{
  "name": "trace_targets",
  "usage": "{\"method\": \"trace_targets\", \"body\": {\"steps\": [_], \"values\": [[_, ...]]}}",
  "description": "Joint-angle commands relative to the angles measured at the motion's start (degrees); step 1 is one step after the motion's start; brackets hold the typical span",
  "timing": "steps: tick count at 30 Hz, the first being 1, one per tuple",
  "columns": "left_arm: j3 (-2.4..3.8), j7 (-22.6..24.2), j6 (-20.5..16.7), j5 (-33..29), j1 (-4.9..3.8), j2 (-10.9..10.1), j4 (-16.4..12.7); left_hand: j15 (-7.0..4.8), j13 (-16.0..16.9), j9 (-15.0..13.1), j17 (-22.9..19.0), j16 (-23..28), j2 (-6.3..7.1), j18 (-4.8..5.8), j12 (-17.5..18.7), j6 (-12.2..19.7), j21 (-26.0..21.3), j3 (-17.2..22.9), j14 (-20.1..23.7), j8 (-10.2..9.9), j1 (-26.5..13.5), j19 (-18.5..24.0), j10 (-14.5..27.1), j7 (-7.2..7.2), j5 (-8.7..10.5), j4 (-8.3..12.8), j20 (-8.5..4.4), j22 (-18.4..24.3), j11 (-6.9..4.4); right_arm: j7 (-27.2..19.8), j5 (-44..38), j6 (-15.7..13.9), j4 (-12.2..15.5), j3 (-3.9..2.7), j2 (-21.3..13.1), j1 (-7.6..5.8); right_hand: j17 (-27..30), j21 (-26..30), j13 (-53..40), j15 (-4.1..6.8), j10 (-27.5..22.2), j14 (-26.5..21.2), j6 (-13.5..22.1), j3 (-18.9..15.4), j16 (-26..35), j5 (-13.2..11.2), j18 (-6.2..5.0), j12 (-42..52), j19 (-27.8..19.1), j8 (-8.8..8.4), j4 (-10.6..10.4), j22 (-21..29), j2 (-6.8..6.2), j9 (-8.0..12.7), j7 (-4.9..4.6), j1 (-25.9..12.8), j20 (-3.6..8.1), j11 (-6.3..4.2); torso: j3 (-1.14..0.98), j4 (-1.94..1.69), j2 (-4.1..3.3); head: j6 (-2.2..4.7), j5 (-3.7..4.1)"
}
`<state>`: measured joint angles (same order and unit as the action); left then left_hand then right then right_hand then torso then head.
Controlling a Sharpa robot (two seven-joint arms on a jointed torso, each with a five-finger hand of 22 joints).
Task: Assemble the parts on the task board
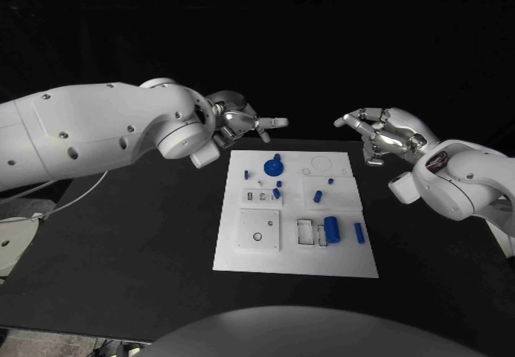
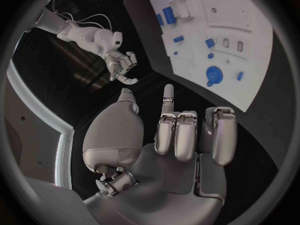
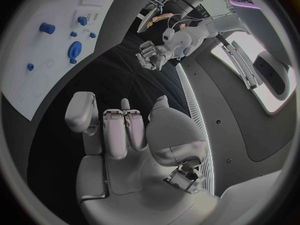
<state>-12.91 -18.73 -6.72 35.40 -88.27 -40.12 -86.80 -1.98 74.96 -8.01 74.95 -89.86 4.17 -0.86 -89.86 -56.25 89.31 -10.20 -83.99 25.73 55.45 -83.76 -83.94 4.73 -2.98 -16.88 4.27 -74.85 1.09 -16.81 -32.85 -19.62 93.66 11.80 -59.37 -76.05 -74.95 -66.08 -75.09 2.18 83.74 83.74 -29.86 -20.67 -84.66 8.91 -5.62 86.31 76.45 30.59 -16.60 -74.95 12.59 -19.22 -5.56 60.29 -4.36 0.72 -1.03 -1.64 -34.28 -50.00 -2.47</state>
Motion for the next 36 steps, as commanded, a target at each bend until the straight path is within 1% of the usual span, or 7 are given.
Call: {"method": "trace_targets", "body": {"steps": [1,5,11,17,24,30,36], "values": [[-0.09,-22.2,21.2,0.2,-0.83,3.8,4.5,-0.40,15.0,-0.2,15.0,-0.1,-0.52,0.86,-0.1,1.0,0.7,0.6,-6.0,-0.5,-1.5,-6.2,-6.1,-0.05,0.14,-0.1,-0.25,-15.2,-0.57,6.4,-3.1,3.4,0.7,0.07,-0.4,-0.05,-11.8,-4.7,-12.9,0.06,4.6,4.4,0.6,-0.6,-2.7,0.7,1.48,2.4,2.5,0.50,0.0,-8.4,-0.02,-0.1,-0.16,1.3,0.05,0.02,-0.45,0.68,0.27,0.00,0.63],[-0.14,-27.9,31.1,-3.9,-1.15,9.5,11.7,-0.31,15.0,-0.3,15.0,-0.1,-4.99,0.86,-0.1,2.5,0.7,1.7,-6.0,-2.2,-1.2,-6.2,-6.1,0.42,-1.46,0.2,-0.23,-15.2,-0.31,8.0,-3.4,4.2,1.7,0.15,-0.9,-0.06,-15.0,-12.7,-14.9,0.04,6.3,6.3,0.5,-1.4,-5.3,1.9,3.05,3.7,6.9,1.10,0.0,-11.6,0.40,-0.1,-0.29,2.1,0.14,0.10,-0.63,1.05,0.10,0.00,0.58],[-0.10,-29.9,30.2,-7.0,-0.49,13.9,17.6,-0.42,15.0,-1.0,15.0,-0.1,-7.17,0.86,-0.1,1.3,0.7,1.6,-6.0,-3.7,1.8,-6.2,-6.1,0.33,-13.45,0.2,-0.27,-15.2,-0.43,8.7,-3.5,4.5,2.8,0.19,-1.3,-0.07,-15.0,-17.4,-14.9,-0.38,6.3,6.3,-0.1,-2.0,-5.3,5.8,4.01,3.7,9.3,1.64,-0.1,-13.0,1.01,-0.1,-0.68,3.1,-0.19,0.52,-0.57,1.18,-0.16,0.00,0.21],[-0.07,-30.8,27.8,-8.3,0.49,16.4,20.9,-0.52,15.0,-1.4,15.0,-0.1,-7.90,0.86,-0.1,1.0,0.7,1.2,-6.0,-4.5,2.5,-6.2,-6.1,0.27,-14.79,0.3,-0.37,-15.2,-0.50,9.4,-3.6,5.2,2.7,0.27,-1.0,-0.07,-15.0,-18.3,-14.9,-0.68,6.3,6.3,-0.5,-2.6,-5.3,8.3,4.17,3.7,9.6,2.17,0.0,-13.2,1.74,-0.2,-0.94,2.4,-0.47,0.80,-0.65,0.98,0.02,0.00,-0.35],[-0.07,-31.3,28.2,-9.0,3.24,18.5,23.5,-0.46,15.0,-1.6,15.0,-0.1,-8.74,0.86,-0.1,1.2,0.7,0.9,-6.0,-6.2,4.5,-6.2,-6.1,0.47,-16.88,0.4,-0.38,-15.2,-0.39,10.3,-3.5,6.1,2.6,0.36,-0.6,-0.06,-15.0,-17.9,-14.9,-0.86,6.3,6.3,-0.2,-2.7,-5.3,10.1,4.04,3.7,9.2,2.27,0.0,-13.0,2.05,-0.2,-1.10,2.8,-0.64,0.97,-0.55,1.07,-0.05,0.00,-0.74],[-0.05,-31.5,29.0,-7.6,5.55,19.7,25.1,-0.40,15.0,-1.9,15.0,-0.1,-9.25,0.86,-0.1,1.0,0.7,1.0,-6.0,-7.3,6.0,-6.2,-6.1,0.54,-18.39,0.6,-0.31,-15.2,-0.31,10.5,-3.3,6.9,3.0,0.39,-0.9,-0.06,-15.0,-16.7,-14.9,-1.09,6.3,6.3,0.3,-1.0,-5.3,24.7,3.67,3.7,7.8,2.44,-0.1,-12.5,2.61,-0.3,-1.08,6.5,-0.93,1.08,-0.51,1.17,-0.09,0.00,-0.75],[-0.02,-31.6,28.5,-6.8,6.65,20.8,27.6,-0.57,15.0,-2.4,15.0,-0.1,-9.78,0.86,-0.1,-0.1,0.7,1.3,-6.0,-7.6,7.4,-6.2,-6.1,0.27,-19.75,0.7,-0.42,-15.2,-0.52,10.6,-2.7,7.4,2.6,0.42,-0.7,-0.06,-15.0,-15.9,-14.9,-1.17,6.3,6.3,0.3,-0.9,-5.3,25.2,3.44,3.7,7.0,2.55,-0.1,-12.2,2.52,-0.3,-1.13,6.8,-1.01,1.14,-0.63,1.19,0.10,0.00,-1.10]]}}
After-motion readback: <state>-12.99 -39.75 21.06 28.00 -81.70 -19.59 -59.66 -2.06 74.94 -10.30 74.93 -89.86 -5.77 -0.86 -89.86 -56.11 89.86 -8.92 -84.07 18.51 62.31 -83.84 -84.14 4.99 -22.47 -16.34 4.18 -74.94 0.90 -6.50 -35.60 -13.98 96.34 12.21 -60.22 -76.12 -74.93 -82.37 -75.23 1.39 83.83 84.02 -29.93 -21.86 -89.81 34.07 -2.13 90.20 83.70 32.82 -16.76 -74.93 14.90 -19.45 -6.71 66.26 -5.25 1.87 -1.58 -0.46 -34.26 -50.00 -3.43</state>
